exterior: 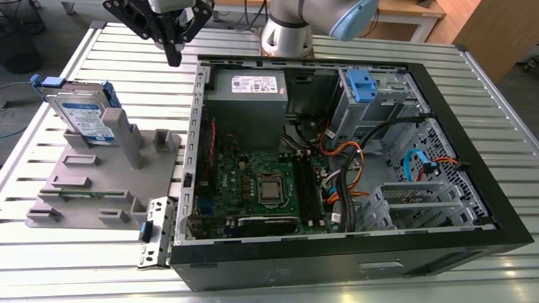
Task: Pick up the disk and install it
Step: 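Reach for the disk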
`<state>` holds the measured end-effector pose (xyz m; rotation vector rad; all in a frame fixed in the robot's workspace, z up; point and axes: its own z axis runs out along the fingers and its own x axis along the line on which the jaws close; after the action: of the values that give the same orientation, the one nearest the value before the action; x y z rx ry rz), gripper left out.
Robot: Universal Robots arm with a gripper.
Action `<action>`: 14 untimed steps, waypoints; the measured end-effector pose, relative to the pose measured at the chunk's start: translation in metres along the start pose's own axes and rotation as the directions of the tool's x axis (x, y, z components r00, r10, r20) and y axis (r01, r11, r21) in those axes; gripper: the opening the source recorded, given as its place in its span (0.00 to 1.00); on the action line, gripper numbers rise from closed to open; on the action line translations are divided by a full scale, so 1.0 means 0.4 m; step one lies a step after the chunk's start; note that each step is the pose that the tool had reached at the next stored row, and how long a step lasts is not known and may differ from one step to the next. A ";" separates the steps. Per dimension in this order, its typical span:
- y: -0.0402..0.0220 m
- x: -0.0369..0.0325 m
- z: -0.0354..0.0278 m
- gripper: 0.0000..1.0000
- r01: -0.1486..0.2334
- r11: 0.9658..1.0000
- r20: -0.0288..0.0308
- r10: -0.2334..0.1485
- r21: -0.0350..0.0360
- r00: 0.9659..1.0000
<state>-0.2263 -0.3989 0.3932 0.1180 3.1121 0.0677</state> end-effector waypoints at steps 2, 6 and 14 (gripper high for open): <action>0.000 0.001 0.000 0.11 0.000 1.000 0.000 0.000 0.000 1.000; 0.000 0.004 0.000 0.11 0.000 1.000 0.000 0.000 0.000 1.000; -0.001 0.009 0.000 0.11 0.000 1.000 0.000 0.000 0.000 1.000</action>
<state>-0.2300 -0.3989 0.3932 0.1181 3.1121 0.0677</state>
